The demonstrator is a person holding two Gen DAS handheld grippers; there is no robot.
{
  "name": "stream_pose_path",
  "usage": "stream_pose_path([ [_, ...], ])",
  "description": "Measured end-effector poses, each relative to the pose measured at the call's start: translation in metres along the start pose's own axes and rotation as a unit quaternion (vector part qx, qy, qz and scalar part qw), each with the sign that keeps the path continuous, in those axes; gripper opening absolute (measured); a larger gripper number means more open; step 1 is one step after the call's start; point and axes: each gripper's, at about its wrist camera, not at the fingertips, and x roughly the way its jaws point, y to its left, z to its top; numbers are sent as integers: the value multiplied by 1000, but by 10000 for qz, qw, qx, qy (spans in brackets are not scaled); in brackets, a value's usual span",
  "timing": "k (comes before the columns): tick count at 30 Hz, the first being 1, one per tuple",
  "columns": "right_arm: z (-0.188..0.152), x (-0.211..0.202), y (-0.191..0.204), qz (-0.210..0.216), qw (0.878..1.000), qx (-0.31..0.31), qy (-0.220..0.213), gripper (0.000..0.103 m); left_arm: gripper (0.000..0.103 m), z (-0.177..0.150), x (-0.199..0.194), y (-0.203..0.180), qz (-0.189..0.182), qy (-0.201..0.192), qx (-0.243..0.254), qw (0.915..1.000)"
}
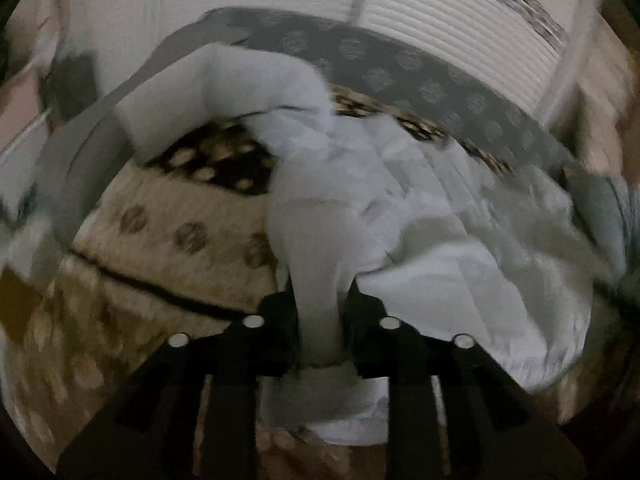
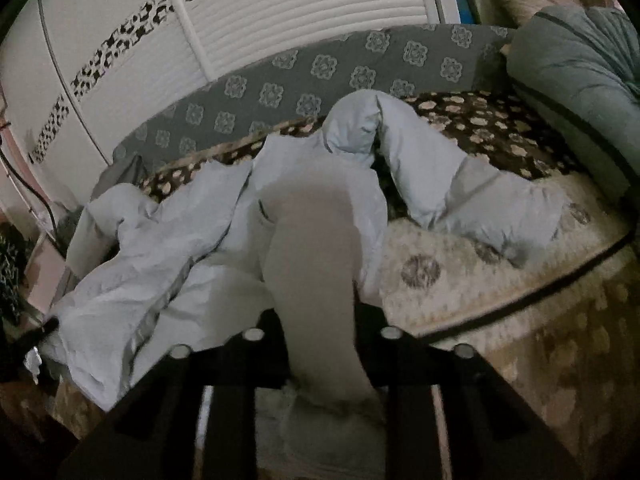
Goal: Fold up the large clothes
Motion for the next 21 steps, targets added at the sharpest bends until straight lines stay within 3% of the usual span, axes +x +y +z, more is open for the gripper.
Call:
stream_pose_path([
  [1,-1,-10,-1,-53,9998,77,-155,46,31,5,-3,13,235,-93,-356,9990],
  [2,0,-21,-5,-132,9990,166,-386,50,31,8,-9,23,465,-249,-605,9968],
  [3,4,-40,-14,-390,9946,372,-883,68,40,15,-24,38,763,-668,-996,9898],
  [4,8,-57,-24,-611,9875,613,-1320,89,60,19,-35,47,895,-969,-1211,9838],
  [5,10,-70,-33,-790,9794,846,-1654,95,68,27,-48,55,1021,-1394,-1433,9745],
  [7,22,-86,-58,-980,9633,1397,-2073,97,83,39,-59,58,1075,-1774,-1566,9656],
  [12,56,-43,-108,-1032,9634,1994,-1468,97,89,88,-34,43,851,-1762,-1422,9703],
  [17,73,11,-160,-1583,9563,2246,-997,97,99,122,9,35,603,-1657,-1520,9725],
  [21,68,59,-205,-1720,9495,2589,-438,97,100,138,71,19,554,-1445,-979,9831],
])
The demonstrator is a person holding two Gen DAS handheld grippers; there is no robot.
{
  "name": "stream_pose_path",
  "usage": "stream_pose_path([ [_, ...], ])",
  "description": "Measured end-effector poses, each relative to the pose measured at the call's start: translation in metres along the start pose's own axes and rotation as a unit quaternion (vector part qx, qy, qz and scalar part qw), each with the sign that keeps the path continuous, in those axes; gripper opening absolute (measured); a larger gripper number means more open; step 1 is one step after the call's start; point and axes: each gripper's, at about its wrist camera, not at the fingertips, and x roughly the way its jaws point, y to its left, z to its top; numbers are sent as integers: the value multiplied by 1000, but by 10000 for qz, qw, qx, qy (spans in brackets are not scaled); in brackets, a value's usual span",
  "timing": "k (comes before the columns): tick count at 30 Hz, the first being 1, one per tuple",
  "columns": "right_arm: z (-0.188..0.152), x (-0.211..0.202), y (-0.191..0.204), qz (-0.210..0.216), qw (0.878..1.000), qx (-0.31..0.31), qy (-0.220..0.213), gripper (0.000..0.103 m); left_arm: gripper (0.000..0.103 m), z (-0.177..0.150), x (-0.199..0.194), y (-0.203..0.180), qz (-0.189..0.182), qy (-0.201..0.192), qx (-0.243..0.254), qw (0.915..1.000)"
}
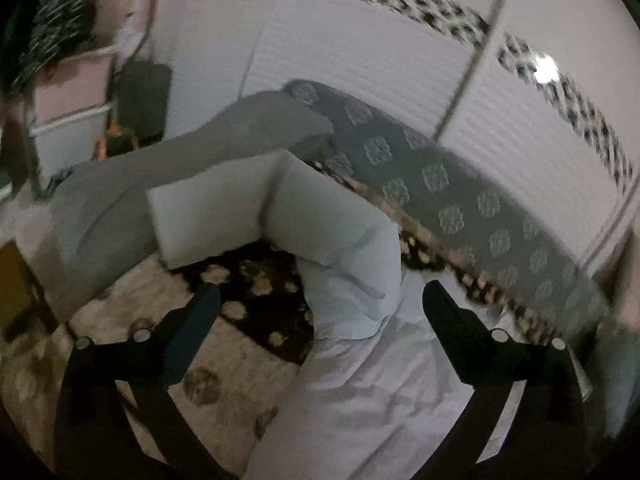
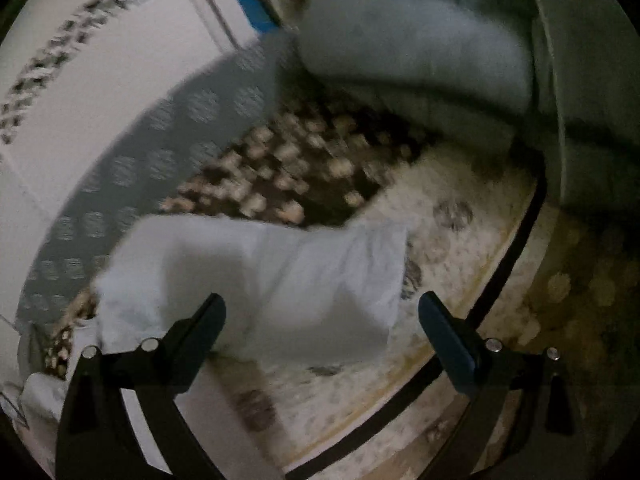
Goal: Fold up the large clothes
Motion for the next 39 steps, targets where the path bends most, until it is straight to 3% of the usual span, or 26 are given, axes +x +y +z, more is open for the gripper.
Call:
stream_pose_path([
  [3,-5,39,-6,189,9987,121,463,97,100,-27,43,-13,-161,480,736,9960],
  [5,-10,62,-4,150,9972,67,729,97,100,-45,71,-16,4,879,1109,9899],
  [7,-18,83,5,210,9934,-16,1124,97,100,-47,90,-11,221,1118,1032,9881],
  [9,-24,96,16,145,9913,-214,1287,97,100,-41,98,2,189,1134,622,9914],
  [11,-26,97,16,107,9931,-201,1153,82,100,-39,101,12,112,1166,284,9927],
  [12,-24,95,13,101,9944,-106,1047,43,100,-37,102,16,143,1169,207,9928],
  [13,-21,93,10,314,9944,85,1009,28,100,-38,103,17,167,1148,225,9930],
  [15,-15,86,5,500,9945,341,858,18,100,-37,101,18,327,1057,370,9932],
  [17,2,59,2,32,9996,223,198,17,100,-35,98,20,472,970,382,9934],
  [18,13,36,-4,-505,9979,161,-375,17,100,-31,94,24,482,904,304,9943],
  [20,31,-6,-24,-1630,9765,96,-1404,27,100,-23,83,28,492,730,199,9959],
  [21,35,-14,-32,-1896,9687,31,-1600,55,100,-19,77,28,514,608,218,9966],
  [22,37,-14,-36,-2147,9636,-83,-1593,76,100,-18,74,27,512,561,246,9968],
  [24,28,-6,-47,-2373,9601,-336,-1438,93,100,-17,72,25,434,553,321,9970],
  [28,18,-8,-51,-2100,9691,-258,-1264,96,100,-21,74,16,386,638,439,9963],
  [31,18,-14,-47,-1573,9795,67,-1257,98,100,-26,74,6,436,630,774,9941],
  [35,8,17,-57,-1028,9925,467,-476,98,100,-25,76,6,488,650,893,9927],
  [37,1,44,-70,-843,9944,630,21,98,100,-23,80,17,538,694,656,9940],
  [39,-9,66,-88,-796,9924,917,186,98,100,-23,85,26,571,779,469,9942],
])
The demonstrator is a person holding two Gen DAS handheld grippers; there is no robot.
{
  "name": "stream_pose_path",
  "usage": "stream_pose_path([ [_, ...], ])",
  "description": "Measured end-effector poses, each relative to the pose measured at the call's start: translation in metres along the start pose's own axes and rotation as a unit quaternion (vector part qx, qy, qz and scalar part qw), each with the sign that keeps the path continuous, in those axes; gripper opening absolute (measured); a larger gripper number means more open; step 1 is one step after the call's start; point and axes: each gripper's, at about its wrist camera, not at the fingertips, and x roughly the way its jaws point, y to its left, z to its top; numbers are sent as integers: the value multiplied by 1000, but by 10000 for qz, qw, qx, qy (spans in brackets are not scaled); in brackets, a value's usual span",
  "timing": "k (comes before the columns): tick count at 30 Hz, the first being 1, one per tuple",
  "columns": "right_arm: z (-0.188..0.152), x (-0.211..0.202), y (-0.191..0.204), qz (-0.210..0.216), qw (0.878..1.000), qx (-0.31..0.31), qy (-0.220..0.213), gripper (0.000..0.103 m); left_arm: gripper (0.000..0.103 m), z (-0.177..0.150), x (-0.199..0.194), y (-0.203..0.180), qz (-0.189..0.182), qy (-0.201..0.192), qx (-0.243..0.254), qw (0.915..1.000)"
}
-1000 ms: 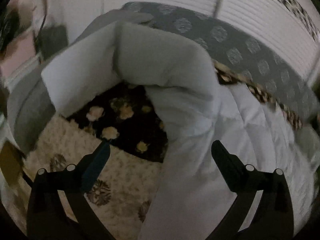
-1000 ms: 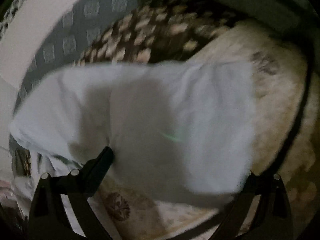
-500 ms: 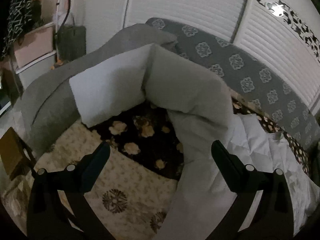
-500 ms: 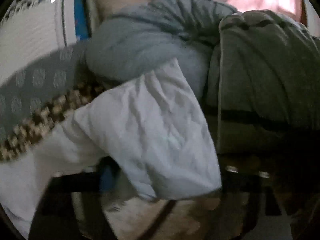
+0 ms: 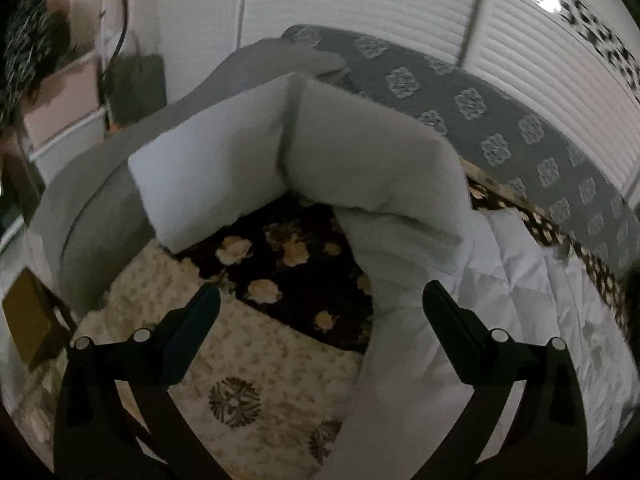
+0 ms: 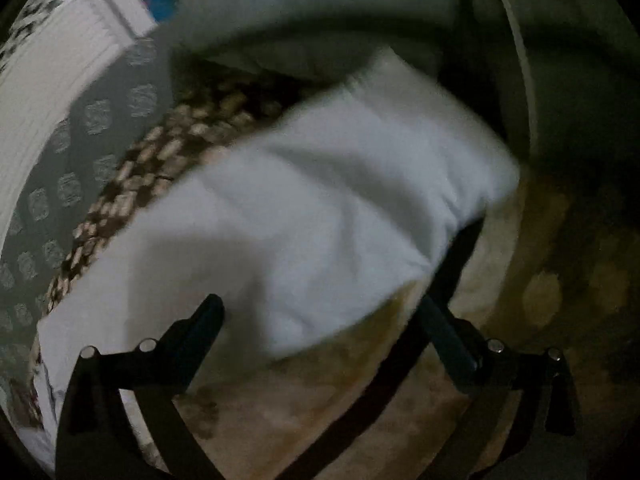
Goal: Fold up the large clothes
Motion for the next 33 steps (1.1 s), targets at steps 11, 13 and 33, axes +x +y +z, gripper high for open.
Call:
stream_pose_path([
  [11,18,-13,10,593,9939,736,-573,14,100,3,8,3,103,-74,51,9999],
  [13,25,-49,37,566,9909,294,-1185,13,100,5,2,0,130,-189,127,9997],
  [33,-295,-95,394,2655,7909,-5513,-91,28,100,-29,-2,-83,-390,-315,1120,9924],
])
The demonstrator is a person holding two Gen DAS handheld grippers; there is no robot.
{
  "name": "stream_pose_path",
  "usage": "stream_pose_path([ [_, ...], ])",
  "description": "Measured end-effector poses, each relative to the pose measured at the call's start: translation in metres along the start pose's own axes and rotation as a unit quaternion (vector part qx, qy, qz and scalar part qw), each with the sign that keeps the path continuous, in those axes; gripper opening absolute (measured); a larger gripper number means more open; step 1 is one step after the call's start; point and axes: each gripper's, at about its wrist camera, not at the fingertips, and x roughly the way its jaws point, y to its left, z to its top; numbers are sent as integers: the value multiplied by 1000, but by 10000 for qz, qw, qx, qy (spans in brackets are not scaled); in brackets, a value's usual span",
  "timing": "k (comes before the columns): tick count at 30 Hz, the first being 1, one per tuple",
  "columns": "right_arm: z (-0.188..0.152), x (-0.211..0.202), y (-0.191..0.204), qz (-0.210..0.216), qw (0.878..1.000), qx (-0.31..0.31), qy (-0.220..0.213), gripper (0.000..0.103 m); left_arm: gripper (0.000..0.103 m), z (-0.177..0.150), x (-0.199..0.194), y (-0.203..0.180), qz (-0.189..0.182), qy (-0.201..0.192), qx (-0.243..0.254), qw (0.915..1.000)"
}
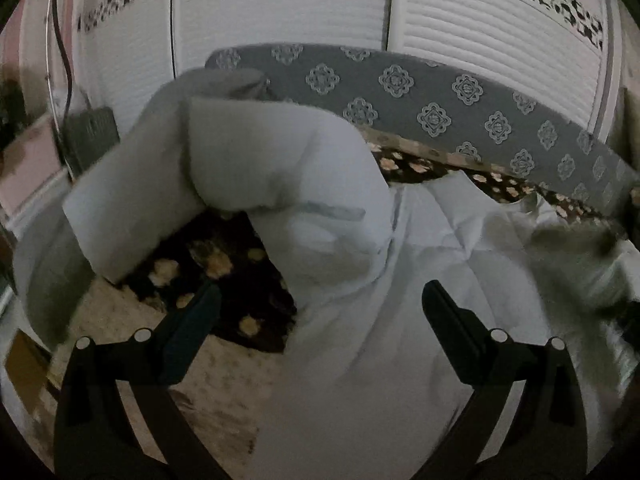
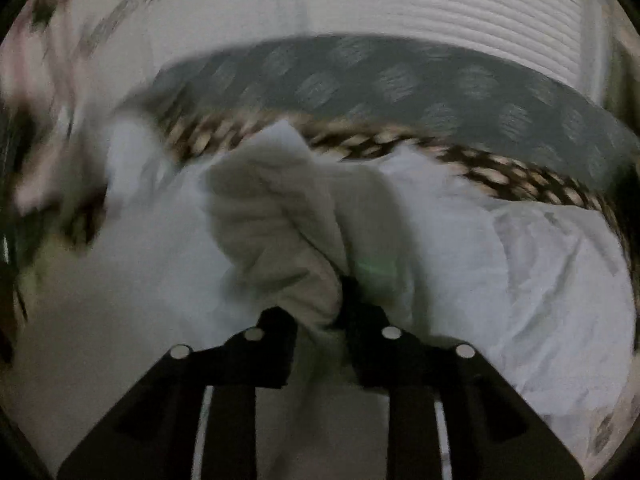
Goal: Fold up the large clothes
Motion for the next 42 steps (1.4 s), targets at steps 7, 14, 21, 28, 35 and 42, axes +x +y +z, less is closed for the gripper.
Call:
stream_pose_path([
  [7,-5,-33,13,444,9984,100,-326,96,100,-10,5,-14,-171,144,236,9995],
  [14,10,-112,-28,-289,9959,160,-843,97,100,-24,-1,-44,-430,226,600,9970],
  [21,-26,-171,-119,-1163,9871,800,-756,101,100,-37,-6,-44,-617,581,418,9955],
  [28,-38,-189,-214,-1010,9539,2652,-973,101,100,-35,-45,-86,-683,141,1010,9924],
  [35,-56,-153,-229,-798,9530,2853,-633,101,100,-38,-35,-170,-924,333,1521,9835],
  [42,-72,-159,-256,-592,9360,3410,-644,101,96,-37,8,-230,-614,626,1595,9833],
])
